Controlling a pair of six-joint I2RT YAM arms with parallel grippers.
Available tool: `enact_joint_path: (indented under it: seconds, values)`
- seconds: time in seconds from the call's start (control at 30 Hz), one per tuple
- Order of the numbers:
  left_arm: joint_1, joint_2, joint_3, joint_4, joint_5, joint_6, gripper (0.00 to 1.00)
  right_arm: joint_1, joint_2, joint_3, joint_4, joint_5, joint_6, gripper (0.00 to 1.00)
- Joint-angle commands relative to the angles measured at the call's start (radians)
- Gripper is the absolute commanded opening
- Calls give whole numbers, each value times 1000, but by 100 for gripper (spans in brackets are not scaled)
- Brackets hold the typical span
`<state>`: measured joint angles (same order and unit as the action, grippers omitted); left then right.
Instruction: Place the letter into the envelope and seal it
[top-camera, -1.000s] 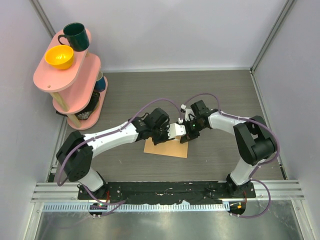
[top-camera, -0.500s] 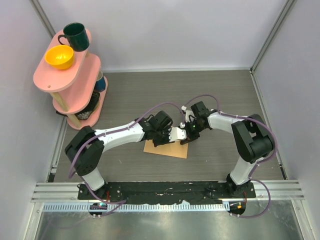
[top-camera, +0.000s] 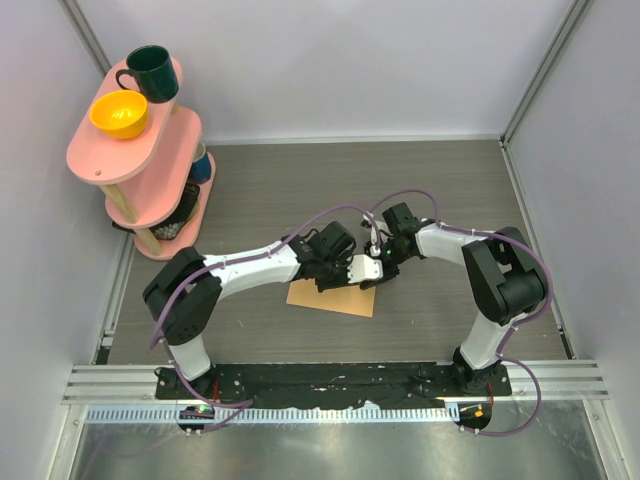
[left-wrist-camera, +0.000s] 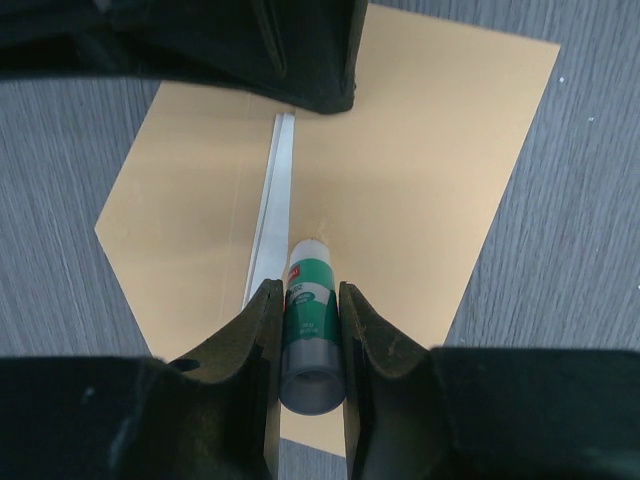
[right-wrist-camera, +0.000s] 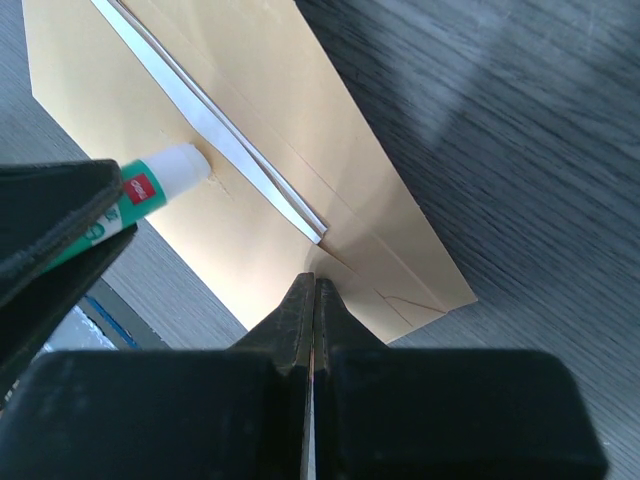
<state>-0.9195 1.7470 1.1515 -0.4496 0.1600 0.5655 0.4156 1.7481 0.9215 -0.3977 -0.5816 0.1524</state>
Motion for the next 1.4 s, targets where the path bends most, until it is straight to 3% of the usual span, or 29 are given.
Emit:
enact_joint_path:
  seconds: [0.0,0.23,0.6,1.03,1.37]
  values:
    - [-33,45,33,48,35,-3,0,8,31,-13,19,23,-22,1]
    - [-36,26,11,17,3,27,0,8,34,-13,19,40,-24,1]
    - [50,-87,-75,-66,-11,91,0,6,33,-12,-1,48,-48,1]
    - [-73,66,65,9,16,4,0,8,27,-23,3,40,-43,1]
    - [7,-4,-31,-20,-39,45,0,8,22,-24,5,45,-50,1]
